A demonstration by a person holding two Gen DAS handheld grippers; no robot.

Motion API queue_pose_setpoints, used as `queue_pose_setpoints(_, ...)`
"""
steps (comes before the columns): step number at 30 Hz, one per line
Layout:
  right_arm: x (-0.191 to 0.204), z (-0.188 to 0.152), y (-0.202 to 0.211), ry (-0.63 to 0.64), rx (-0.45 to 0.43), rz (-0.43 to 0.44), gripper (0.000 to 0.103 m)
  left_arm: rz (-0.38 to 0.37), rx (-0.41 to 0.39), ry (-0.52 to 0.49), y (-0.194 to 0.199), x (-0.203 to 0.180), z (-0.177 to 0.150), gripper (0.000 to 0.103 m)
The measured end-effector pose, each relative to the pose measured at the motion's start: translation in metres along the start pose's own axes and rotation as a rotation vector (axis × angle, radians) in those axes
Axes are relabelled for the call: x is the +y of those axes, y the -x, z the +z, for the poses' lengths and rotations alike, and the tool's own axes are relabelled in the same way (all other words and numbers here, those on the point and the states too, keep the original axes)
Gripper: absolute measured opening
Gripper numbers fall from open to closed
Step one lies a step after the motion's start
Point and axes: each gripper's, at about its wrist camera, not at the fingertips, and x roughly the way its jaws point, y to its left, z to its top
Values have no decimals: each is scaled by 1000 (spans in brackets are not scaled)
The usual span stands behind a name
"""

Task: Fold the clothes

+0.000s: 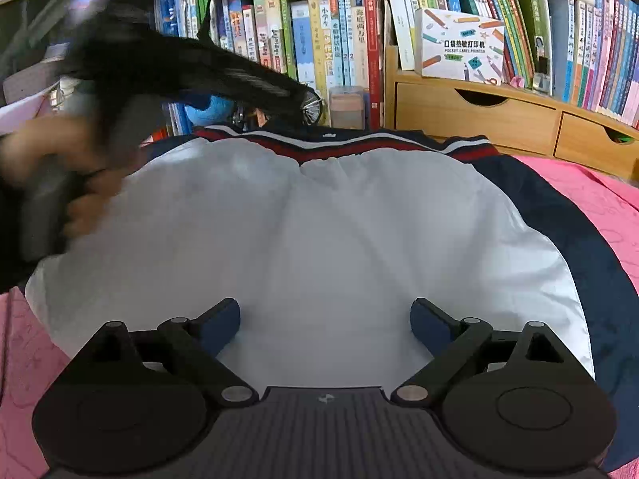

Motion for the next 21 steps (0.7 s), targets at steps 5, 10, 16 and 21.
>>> queue_pose_setpoints(5,0,1,-1,-3,0,-2,94,-125,153,-41,-8,-12,-27,103)
queue_pose_setpoints(10,0,1,-3,-11,-3,-12,95,-25,152,68,-66,-12,-2,103)
queue_pose_setpoints(16,1,3,-6,-22,-5,-28,98,74,132,96,-85,-14,16,103)
queue_pose_setpoints(21,0,5,-8,-28,-5,-30,101,59,67,149,-15,11,-10,103)
